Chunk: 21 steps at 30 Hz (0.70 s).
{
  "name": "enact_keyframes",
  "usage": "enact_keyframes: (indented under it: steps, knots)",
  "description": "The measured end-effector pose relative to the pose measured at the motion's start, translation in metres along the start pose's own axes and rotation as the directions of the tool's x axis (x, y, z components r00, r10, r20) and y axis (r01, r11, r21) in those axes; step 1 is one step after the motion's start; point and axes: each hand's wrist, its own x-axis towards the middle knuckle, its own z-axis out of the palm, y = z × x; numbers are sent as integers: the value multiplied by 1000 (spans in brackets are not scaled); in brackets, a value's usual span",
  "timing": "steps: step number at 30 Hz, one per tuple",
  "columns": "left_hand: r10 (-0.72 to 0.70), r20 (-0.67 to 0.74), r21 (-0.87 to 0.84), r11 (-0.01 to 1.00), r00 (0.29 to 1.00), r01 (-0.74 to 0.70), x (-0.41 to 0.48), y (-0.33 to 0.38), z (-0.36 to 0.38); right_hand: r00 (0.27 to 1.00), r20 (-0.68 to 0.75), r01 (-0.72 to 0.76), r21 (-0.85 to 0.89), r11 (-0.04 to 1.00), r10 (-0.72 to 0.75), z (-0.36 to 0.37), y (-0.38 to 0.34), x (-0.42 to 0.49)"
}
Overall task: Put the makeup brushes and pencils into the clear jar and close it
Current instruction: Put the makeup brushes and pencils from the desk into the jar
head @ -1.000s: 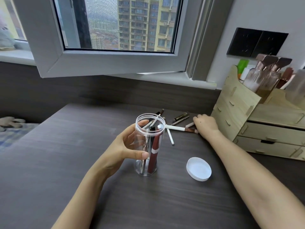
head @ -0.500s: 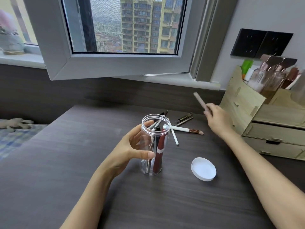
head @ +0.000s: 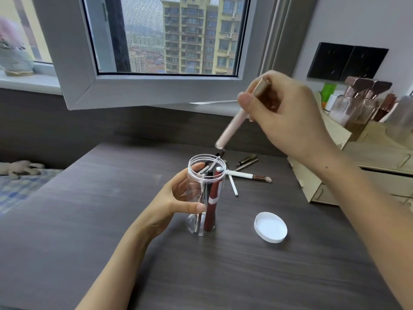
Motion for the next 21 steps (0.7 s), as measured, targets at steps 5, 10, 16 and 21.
enact_keyframes:
  steps: [5, 10, 16, 21]
  knots:
    - [10, 32, 7, 1000, 999, -10, -1, 1, 0, 966, 256, -61, 42, 997, 49, 35, 2, -12]
    - [8, 26, 12, 1000, 1000, -8, -2, 4, 1, 957, 285, 122, -210, 970, -58, 65, 25, -33]
    - [18, 49, -6, 1000, 999, -18, -4, 4, -1, 956, 57, -293, 155, 943, 288, 51, 77, -23]
    - [20, -64, -334, 942, 998, -40, 3, 14, -27, 908, 78, -365, -336, 869, 411, 58, 169, -9]
